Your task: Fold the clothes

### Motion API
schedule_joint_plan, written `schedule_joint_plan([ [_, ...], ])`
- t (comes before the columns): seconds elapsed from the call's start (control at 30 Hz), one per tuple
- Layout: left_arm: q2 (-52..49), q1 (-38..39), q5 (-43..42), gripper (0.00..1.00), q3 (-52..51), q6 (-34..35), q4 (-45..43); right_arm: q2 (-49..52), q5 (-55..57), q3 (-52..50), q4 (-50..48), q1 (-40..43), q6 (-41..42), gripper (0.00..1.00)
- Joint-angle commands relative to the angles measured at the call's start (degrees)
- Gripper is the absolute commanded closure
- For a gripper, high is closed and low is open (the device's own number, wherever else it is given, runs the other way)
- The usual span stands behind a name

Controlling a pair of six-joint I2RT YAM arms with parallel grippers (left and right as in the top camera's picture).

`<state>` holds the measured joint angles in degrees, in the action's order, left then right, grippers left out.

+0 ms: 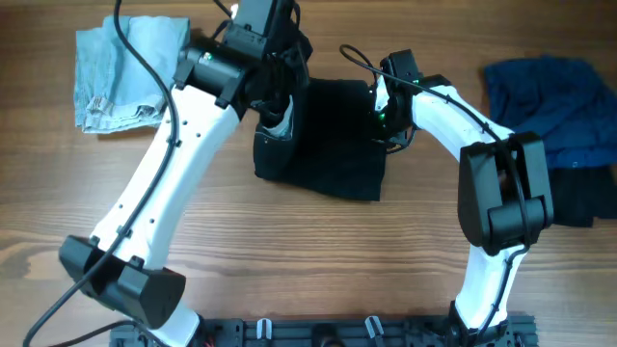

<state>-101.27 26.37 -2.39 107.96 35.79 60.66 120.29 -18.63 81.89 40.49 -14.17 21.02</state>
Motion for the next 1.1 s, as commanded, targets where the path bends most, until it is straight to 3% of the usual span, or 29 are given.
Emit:
schedule_joint_plan([
  [0.0, 3.2, 1.6, -4.0, 0.96, 2.0, 0.7, -1.6, 3.2, 0.2, -0.9, -0.2, -0.4, 1.5, 0.67],
  [0.13, 2.1, 3.1, -3.6, 0.96, 2.0, 0.7, -1.7, 3.2, 0.2, -0.9, -0.2, -0.4, 1.4, 0.68],
  [0.23, 0.5, 3.1, -3.3, 0.96, 1.9, 0.7, -1.8, 3.1, 0.2, -0.2, 0.3, -0.4, -0.3, 0.57],
  [0.37, -2.5, 3.4, -2.9, 0.96, 1.9, 2.2, -4.0, 2.3, 0.2, 3.7, 4.3, 0.4, -0.5, 0.53],
  [0.67, -8.4, 3.4, -1.9, 0.96, 1.9, 5.4, -7.1, -6.0, 2.8, 9.2, 12.3, 6.2, -1.6, 0.21],
  [0.8, -10.7, 4.2, -3.2, 0.94, 1.9, 5.7, -7.4, -8.3, 3.4, 10.0, 13.6, 9.2, -1.8, 0.15],
  [0.87, -12.1, 5.7, -3.2, 0.86, 1.9, 5.7, -7.4, -9.3, 3.1, 10.0, 13.8, 10.9, -2.9, 0.12],
  [1.07, -14.0, 10.3, -3.1, 0.87, 1.9, 5.7, -9.3, -9.5, 3.1, 10.1, 15.3, 13.4, -4.4, 0.12],
])
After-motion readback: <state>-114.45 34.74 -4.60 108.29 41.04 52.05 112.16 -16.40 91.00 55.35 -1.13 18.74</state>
